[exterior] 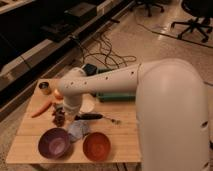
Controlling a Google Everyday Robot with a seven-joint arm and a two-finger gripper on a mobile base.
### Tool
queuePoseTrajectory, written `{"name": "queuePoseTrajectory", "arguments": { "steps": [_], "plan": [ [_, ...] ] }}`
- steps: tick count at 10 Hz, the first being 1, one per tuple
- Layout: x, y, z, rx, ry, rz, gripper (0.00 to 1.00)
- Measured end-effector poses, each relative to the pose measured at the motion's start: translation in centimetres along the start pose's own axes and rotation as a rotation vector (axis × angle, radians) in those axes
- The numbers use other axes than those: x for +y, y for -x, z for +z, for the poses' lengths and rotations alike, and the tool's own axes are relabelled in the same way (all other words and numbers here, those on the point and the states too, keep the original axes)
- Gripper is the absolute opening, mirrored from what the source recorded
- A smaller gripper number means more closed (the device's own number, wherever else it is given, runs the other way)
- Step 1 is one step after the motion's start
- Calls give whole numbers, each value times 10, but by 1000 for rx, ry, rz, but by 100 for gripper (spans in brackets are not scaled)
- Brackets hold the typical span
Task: Place brush in purple bowl
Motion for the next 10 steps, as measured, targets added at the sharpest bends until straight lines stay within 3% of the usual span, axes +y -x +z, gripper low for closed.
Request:
{"name": "queuePoseTrajectory", "arguments": {
  "steps": [2, 4, 8, 10],
  "plan": [
    [36, 21, 19, 25, 25, -147, 0],
    [49, 32, 27, 43, 34, -260, 0],
    [69, 34, 30, 42, 52, -385, 0],
    [72, 29, 28, 36, 56, -413, 0]
  ]
}}
